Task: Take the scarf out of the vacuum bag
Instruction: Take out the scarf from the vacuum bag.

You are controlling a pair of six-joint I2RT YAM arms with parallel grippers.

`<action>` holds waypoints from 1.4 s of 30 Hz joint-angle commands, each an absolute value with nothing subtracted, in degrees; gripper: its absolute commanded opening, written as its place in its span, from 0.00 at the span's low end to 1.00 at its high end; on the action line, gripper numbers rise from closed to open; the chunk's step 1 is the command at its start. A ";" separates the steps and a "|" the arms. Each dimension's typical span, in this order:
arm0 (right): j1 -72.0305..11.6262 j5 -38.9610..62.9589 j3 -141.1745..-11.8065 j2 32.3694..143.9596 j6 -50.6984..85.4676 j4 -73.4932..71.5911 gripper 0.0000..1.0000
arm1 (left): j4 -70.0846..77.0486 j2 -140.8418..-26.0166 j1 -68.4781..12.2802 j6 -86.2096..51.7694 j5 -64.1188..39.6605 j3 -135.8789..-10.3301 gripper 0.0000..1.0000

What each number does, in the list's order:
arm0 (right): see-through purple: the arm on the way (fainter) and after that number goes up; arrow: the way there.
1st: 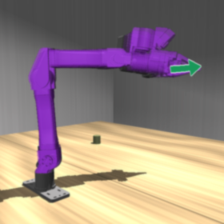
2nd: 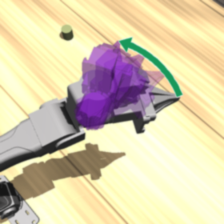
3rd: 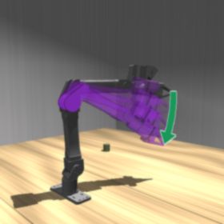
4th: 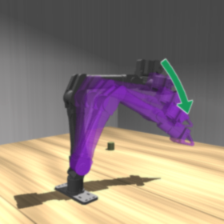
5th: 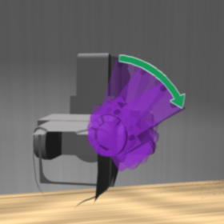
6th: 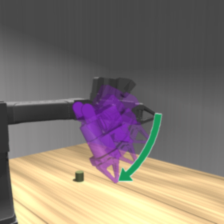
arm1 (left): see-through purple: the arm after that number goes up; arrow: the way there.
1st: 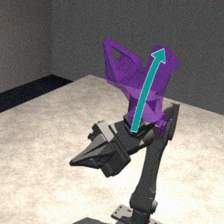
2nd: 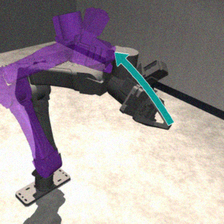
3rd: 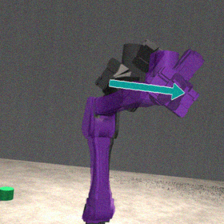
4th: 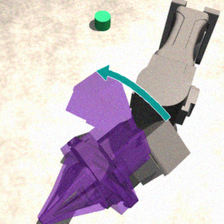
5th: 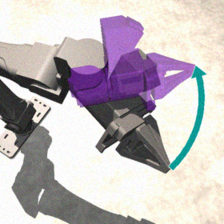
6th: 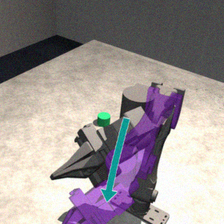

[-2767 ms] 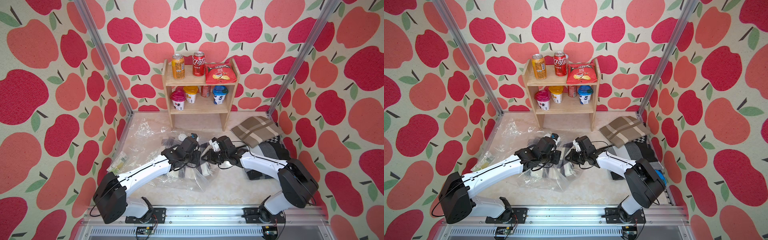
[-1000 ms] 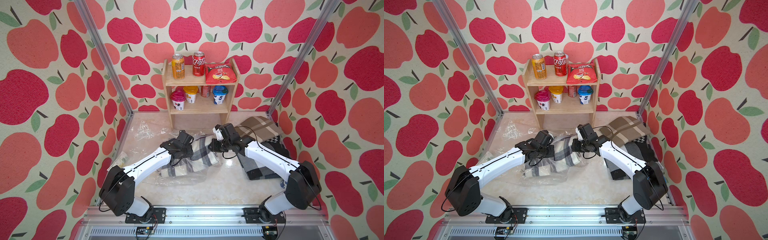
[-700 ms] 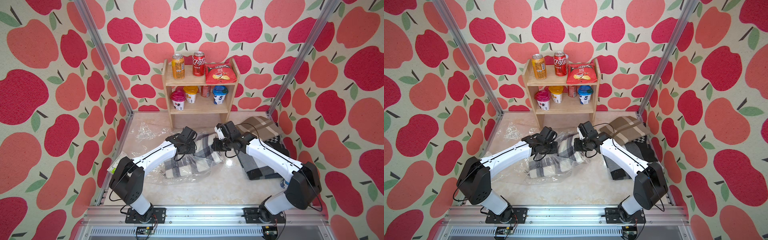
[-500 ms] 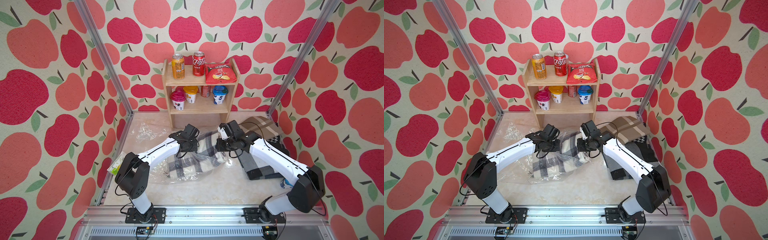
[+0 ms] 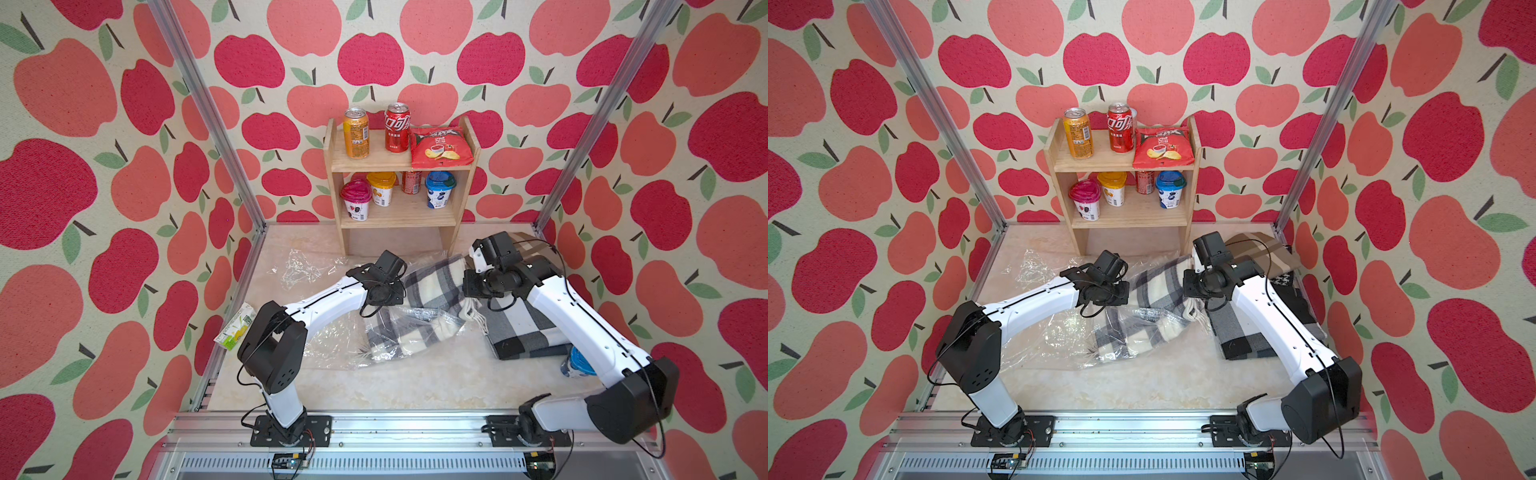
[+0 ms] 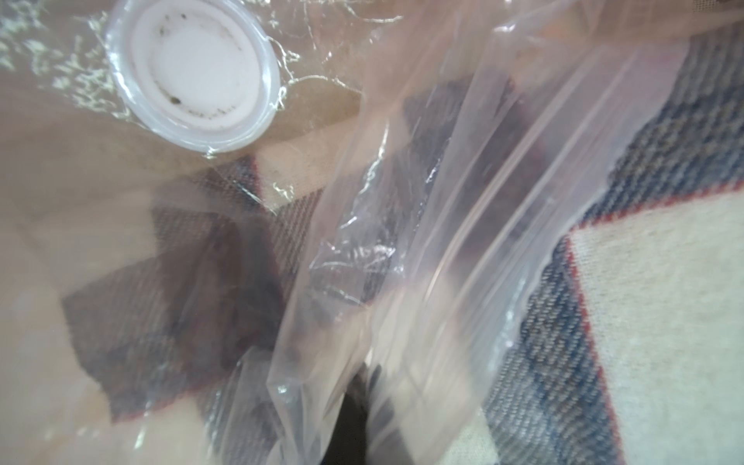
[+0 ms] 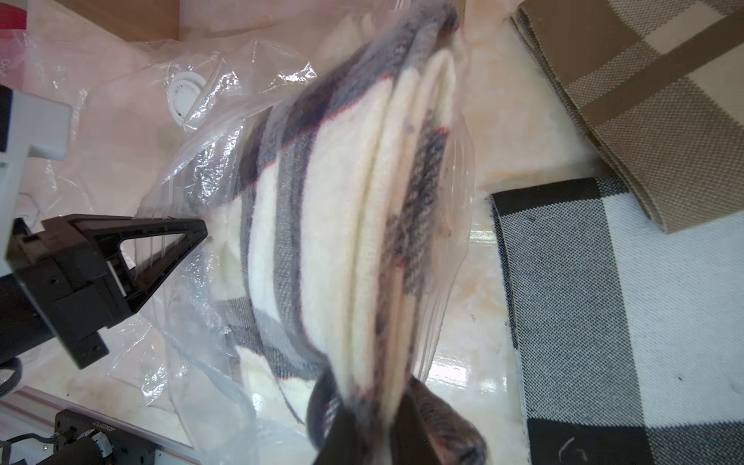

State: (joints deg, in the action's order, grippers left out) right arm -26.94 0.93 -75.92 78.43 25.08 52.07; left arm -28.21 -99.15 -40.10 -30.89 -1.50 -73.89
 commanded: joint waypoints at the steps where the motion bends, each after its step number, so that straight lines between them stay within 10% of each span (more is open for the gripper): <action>1: -23.31 -1.17 -78.51 75.85 23.24 54.89 0.00 | -28.69 -99.29 -41.09 -28.35 0.67 -74.27 0.00; 42: 4.65 1.37 -94.13 79.11 8.53 68.83 0.00 | -31.34 -99.16 -43.68 -23.87 3.82 -74.05 0.00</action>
State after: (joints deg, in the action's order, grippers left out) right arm 3.95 4.49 -90.80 78.91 11.94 68.82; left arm -28.23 -99.18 -44.29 -25.56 2.17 -74.02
